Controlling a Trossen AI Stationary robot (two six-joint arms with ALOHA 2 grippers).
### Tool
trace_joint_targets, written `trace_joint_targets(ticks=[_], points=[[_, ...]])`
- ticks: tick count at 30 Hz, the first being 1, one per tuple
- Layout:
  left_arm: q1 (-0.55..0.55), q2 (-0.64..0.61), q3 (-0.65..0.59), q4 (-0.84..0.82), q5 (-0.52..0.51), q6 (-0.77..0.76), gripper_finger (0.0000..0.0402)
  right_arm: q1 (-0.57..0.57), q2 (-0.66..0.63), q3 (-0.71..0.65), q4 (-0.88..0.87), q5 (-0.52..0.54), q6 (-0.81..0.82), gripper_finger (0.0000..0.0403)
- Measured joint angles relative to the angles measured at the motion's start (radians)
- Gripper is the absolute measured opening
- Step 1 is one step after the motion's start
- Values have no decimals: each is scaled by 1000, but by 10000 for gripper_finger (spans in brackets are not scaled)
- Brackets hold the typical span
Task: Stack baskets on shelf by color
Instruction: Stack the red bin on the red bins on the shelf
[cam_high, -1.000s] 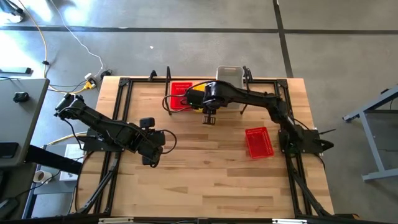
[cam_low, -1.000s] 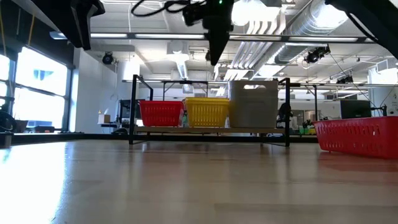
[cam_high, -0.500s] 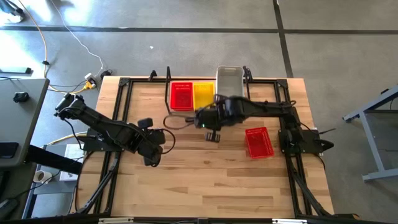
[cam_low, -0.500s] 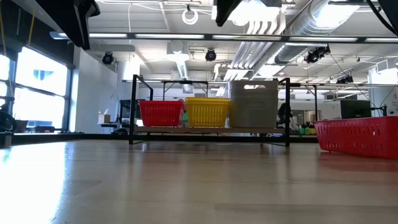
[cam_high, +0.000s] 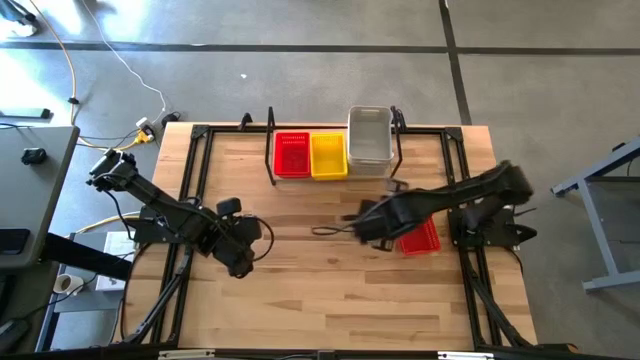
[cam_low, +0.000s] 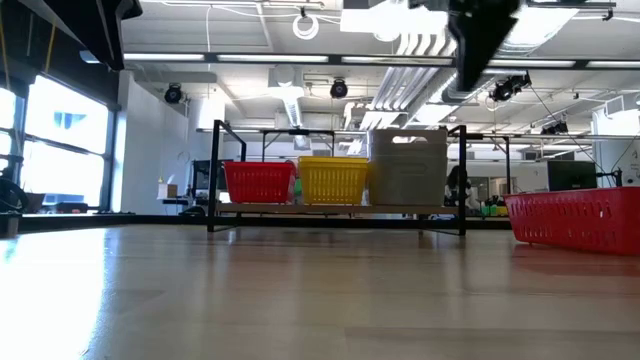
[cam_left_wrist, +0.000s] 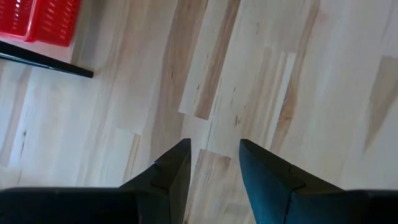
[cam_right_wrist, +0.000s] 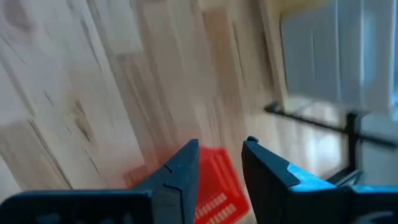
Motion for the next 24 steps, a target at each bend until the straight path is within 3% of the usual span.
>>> trace_joint_targets(ticks=[6,11,18,24], points=[[4,0,0,0,-25,45,126,7,-228,-313,130,-25,184,107],[29,0,0,1,-80,136,126,-6,-383,-492,146,-42,401,107],[104,0,0,2,-142,289,127,-51,-512,-632,150,-127,735,107],[190,0,0,30,-79,341,127,-85,-537,-678,150,-285,886,107]])
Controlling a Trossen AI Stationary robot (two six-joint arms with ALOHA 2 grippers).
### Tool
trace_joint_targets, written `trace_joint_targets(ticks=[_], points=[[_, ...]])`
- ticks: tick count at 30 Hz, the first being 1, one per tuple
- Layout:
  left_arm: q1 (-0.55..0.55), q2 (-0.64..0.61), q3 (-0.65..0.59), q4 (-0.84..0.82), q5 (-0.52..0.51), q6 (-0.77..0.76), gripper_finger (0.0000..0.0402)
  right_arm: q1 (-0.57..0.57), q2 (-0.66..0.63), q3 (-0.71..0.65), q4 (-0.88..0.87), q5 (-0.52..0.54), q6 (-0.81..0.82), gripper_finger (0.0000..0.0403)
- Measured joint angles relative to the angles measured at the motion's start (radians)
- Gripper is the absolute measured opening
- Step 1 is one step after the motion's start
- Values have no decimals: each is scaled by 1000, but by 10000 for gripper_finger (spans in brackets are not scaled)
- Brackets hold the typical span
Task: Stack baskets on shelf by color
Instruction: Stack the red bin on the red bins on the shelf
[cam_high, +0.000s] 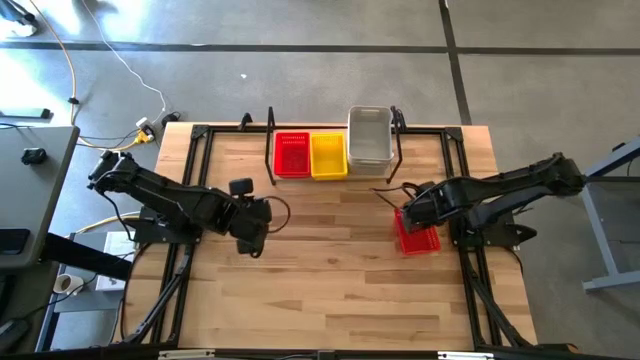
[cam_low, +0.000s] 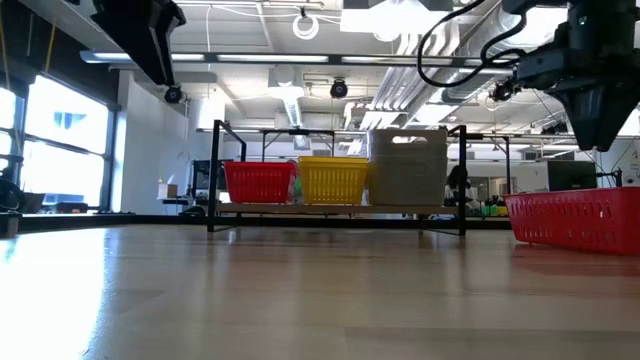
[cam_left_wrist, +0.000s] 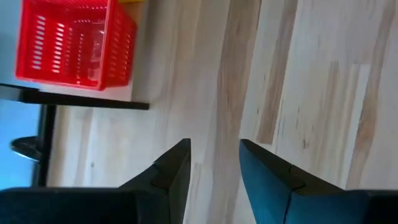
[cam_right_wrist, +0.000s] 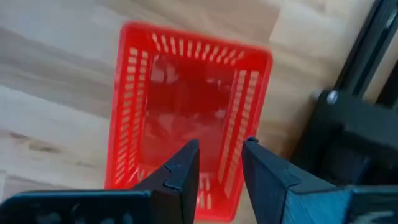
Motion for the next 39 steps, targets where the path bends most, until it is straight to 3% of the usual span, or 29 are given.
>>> trace_joint_targets(ticks=[8,21,27,31,39], points=[[65,0,0,168,102,-34,127,0,0,-1,12,-89,94,107],[82,0,0,467,147,-29,127,0,29,-50,-37,-24,220,107],[82,0,0,478,144,8,127,0,36,-190,76,-83,263,107],[82,0,0,478,142,28,127,7,42,-172,71,-40,267,107],[105,0,0,482,132,71,127,7,42,-180,81,-52,297,107]])
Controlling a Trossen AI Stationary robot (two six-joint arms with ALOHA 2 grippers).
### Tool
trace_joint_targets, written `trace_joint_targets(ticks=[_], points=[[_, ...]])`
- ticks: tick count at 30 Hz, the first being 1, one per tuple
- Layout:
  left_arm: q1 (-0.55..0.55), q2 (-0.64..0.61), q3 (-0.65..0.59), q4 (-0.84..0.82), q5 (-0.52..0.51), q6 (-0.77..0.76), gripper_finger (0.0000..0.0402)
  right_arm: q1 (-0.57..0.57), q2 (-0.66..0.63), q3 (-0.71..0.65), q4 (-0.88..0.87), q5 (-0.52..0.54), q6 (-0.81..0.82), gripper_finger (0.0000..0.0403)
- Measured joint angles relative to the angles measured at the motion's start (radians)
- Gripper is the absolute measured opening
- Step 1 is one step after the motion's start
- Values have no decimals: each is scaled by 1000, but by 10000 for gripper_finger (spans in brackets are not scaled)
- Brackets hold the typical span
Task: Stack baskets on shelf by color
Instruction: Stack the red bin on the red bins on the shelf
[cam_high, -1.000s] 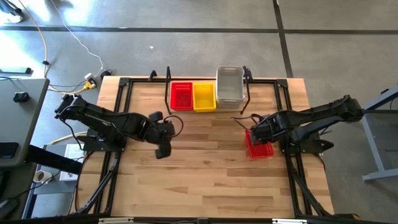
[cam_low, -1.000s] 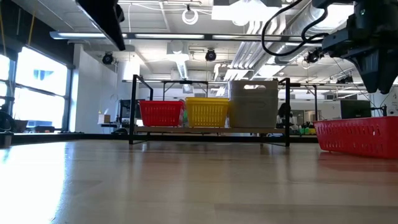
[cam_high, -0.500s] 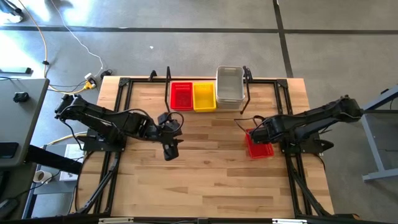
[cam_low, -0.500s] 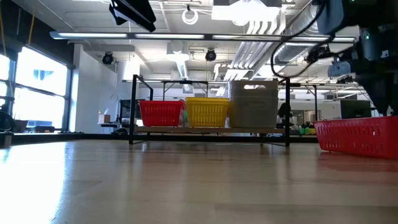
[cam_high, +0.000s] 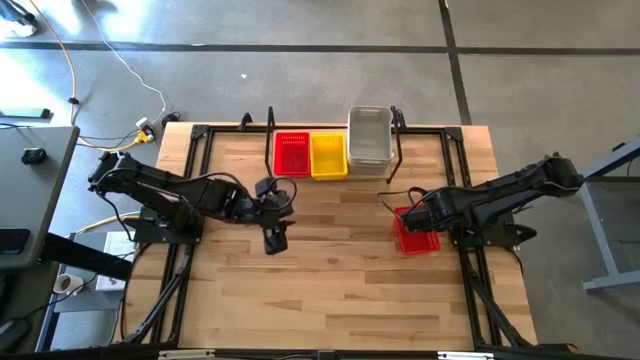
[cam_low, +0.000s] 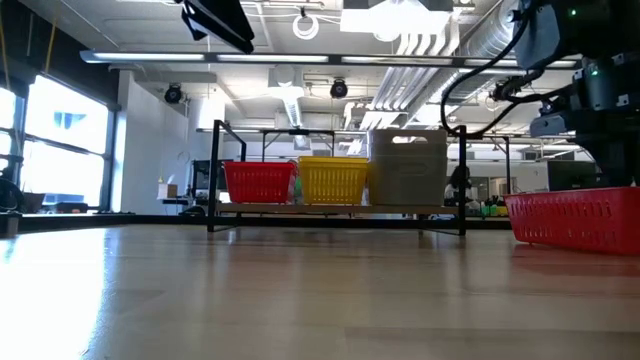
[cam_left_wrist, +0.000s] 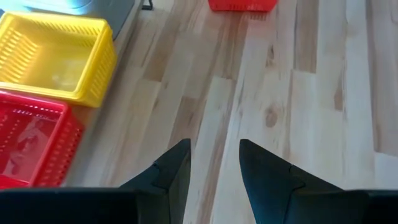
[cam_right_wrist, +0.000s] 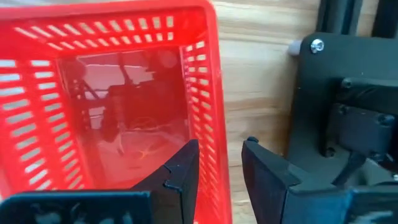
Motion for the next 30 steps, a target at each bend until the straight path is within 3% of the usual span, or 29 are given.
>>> trace_joint_targets(ticks=[15,23,30], points=[[60,0,0,0,13,85,127,0,179,-3,66,-27,11,104],[92,0,0,1,31,105,127,0,207,-3,146,-37,5,16],[94,0,0,0,34,105,127,1,205,47,162,-14,16,3]])
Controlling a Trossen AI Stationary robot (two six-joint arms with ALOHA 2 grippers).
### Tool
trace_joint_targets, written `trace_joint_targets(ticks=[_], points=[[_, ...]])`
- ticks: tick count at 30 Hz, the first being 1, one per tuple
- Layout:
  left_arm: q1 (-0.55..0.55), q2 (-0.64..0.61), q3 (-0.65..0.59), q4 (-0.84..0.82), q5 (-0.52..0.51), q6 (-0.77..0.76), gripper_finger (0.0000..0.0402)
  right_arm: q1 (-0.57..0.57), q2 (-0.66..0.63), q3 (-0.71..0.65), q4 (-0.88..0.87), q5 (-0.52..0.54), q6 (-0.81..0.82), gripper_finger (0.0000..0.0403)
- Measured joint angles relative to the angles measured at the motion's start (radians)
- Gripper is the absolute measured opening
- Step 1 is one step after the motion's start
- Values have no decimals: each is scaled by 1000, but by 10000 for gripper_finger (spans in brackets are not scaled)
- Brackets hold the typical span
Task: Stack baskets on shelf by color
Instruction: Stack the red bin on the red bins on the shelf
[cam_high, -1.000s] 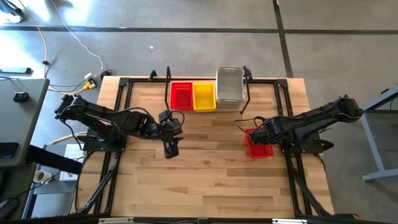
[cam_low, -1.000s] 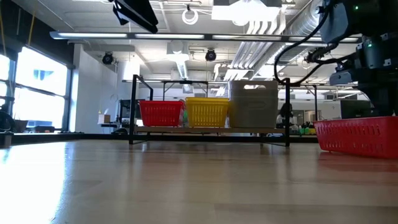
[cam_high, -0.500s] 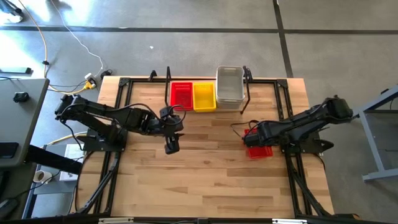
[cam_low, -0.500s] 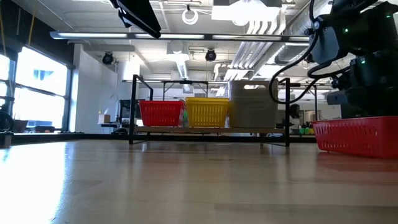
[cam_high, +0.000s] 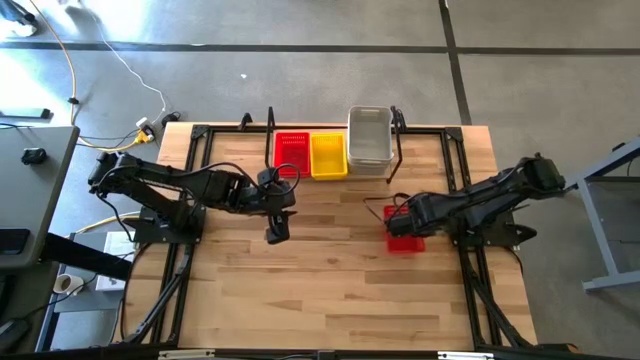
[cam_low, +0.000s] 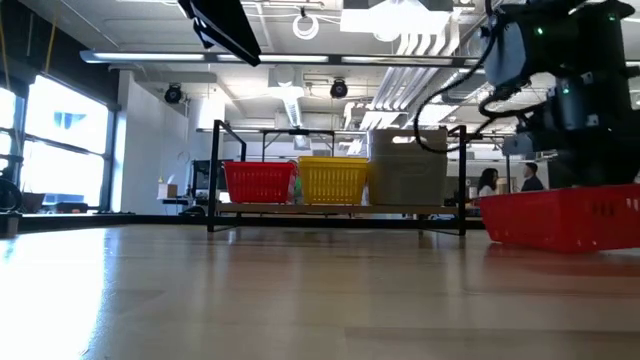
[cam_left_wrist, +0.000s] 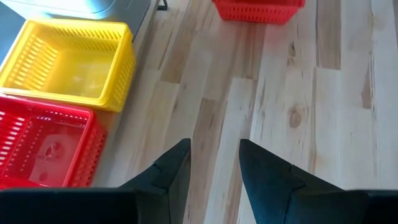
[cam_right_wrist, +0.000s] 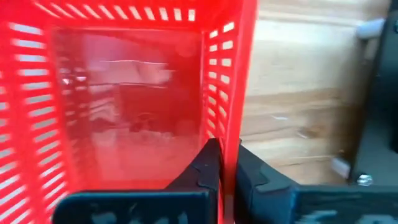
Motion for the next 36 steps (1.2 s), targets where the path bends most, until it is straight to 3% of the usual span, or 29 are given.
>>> trace_joint_targets(ticks=[17,36], points=[[-5,0,0,0,7,-53,127,34,32,273,-4,262,16,0],[-152,0,0,0,22,-21,127,38,405,738,53,424,-120,0]])
